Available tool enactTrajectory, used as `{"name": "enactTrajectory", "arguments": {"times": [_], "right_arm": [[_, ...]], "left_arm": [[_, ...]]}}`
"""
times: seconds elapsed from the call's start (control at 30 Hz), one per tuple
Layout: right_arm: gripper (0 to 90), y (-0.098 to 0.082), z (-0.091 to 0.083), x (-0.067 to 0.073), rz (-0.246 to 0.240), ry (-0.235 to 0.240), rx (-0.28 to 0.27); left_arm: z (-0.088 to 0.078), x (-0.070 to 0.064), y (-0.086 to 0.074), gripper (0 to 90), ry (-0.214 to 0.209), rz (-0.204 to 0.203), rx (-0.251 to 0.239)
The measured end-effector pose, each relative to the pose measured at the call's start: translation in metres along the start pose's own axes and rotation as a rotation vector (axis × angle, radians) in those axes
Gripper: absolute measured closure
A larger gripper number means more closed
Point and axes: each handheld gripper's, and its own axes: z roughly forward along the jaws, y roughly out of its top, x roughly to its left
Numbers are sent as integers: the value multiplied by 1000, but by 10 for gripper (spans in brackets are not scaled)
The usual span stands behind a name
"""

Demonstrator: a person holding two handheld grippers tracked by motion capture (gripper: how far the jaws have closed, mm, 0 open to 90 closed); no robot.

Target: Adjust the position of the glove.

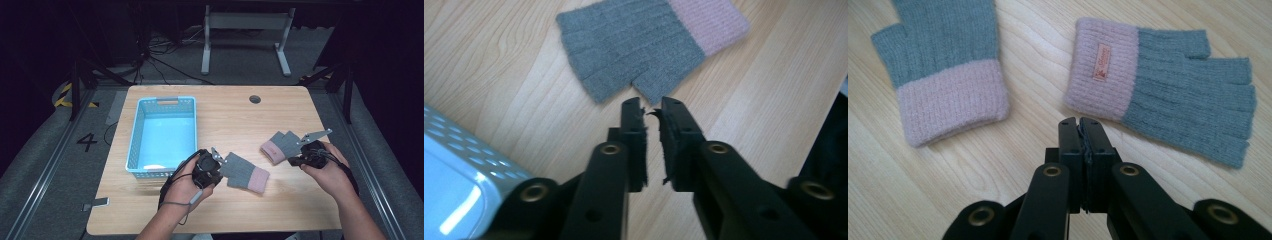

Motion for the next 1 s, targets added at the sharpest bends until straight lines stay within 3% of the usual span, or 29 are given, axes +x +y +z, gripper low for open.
{"name": "enactTrajectory", "arguments": {"times": [0.1, 0.23, 0.33, 0.37, 0.47, 0.63, 0.73, 0.87, 1.0], "right_arm": [[895, 0, -1, 3, 0, 11, -3], [896, -1, -2, 3, 7, 30, -21], [896, -1, -2, 5, 16, 54, -27], [896, -1, -1, 6, 14, 62, -29], [896, -1, 0, 8, 11, 65, -26], [896, -4, 3, 11, 5, 80, -16], [892, -6, 6, 14, 7, 86, -12], [891, -8, 6, 15, 1, 76, -5], [887, -13, 3, 15, 13, 68, -5]], "left_arm": [[-1, 0, 0, 875, 39, 3, 1], [2, 2, 1, 893, 17, -3, -33], [6, 2, 2, 884, 10, -2, -19], [11, 0, 3, 867, -2, 27, 4], [20, -4, 4, 893, -17, 41, 35], [31, 0, 5, 900, -21, 18, 45], [42, 9, 3, 900, -37, -27, 51], [50, 16, 4, 900, -22, -53, 45], [58, 17, 6, 900, 2, -52, 46]]}}
